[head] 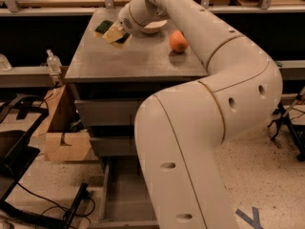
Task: Pick sponge from bottom drawer and place on counter
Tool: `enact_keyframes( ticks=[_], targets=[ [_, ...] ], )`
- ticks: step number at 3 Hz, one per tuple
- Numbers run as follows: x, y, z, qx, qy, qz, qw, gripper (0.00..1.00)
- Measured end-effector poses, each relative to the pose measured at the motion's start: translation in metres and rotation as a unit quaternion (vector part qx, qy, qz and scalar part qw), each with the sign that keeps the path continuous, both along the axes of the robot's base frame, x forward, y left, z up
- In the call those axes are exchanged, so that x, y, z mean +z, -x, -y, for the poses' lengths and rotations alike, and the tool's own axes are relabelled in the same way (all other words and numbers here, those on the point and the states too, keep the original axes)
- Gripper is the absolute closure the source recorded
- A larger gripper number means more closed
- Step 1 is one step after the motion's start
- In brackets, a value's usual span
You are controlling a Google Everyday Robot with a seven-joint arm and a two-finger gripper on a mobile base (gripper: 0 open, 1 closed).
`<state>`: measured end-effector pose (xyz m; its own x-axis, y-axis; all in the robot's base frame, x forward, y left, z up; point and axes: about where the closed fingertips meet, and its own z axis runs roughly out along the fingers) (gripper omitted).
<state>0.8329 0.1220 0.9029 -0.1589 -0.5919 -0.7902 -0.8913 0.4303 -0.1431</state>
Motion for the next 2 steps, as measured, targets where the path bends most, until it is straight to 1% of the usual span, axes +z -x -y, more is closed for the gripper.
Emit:
enact_keyframes(
  ticks=[1,2],
  targets=[
    [-0.0030,0.0000,-0.0025,0.002,0.000,-0.002,1.0000,0.52],
    [-0.0072,0.0002,-0.0064,0.004,0.001,-0.005,1.0000,0.22]
  ],
)
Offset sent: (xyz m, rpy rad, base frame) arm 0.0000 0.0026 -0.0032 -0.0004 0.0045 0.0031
